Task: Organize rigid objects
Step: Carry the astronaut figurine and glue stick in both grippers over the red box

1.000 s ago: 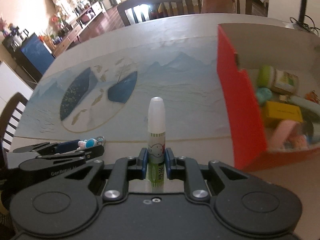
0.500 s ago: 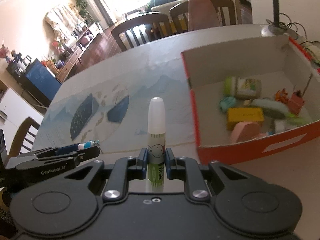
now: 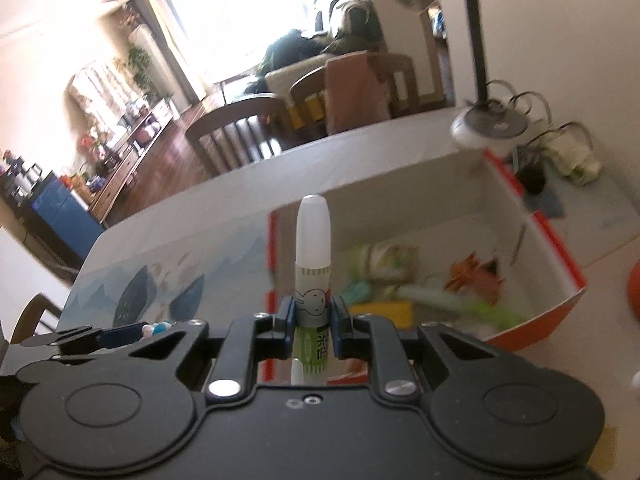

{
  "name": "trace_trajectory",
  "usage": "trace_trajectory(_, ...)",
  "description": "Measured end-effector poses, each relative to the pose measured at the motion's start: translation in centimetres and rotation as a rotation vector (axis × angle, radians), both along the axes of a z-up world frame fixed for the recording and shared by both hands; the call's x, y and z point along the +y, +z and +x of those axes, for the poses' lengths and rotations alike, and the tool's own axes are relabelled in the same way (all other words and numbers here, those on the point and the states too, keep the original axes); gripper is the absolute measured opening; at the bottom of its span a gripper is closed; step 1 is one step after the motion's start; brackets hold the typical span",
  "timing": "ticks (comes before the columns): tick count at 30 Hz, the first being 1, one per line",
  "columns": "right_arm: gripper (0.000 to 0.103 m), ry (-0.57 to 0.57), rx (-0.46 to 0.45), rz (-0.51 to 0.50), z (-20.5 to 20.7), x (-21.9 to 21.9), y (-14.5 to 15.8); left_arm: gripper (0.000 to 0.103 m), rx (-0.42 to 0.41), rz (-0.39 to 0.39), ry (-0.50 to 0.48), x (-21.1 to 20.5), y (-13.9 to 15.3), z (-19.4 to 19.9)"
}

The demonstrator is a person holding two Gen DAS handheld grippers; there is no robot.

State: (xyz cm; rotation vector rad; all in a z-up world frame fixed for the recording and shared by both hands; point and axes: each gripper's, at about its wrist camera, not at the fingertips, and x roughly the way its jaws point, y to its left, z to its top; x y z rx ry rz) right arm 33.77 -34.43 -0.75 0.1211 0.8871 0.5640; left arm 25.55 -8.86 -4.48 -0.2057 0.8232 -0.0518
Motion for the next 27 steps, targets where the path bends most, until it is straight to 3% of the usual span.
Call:
trace_trajectory(13, 0.016, -0.076, -0.020, -0.061, 5.1, -4.4, -1.3, 0.059, -0.021, 0.042, -0.100, -7.1, 1.4, 6.1)
trace_trajectory(27, 0.016, -0.048, 0.058, -0.155, 8.5, -5.1, -4.8, 0.059, 0.073, 0.081, -0.146, -11.8, -2.7, 13.2)
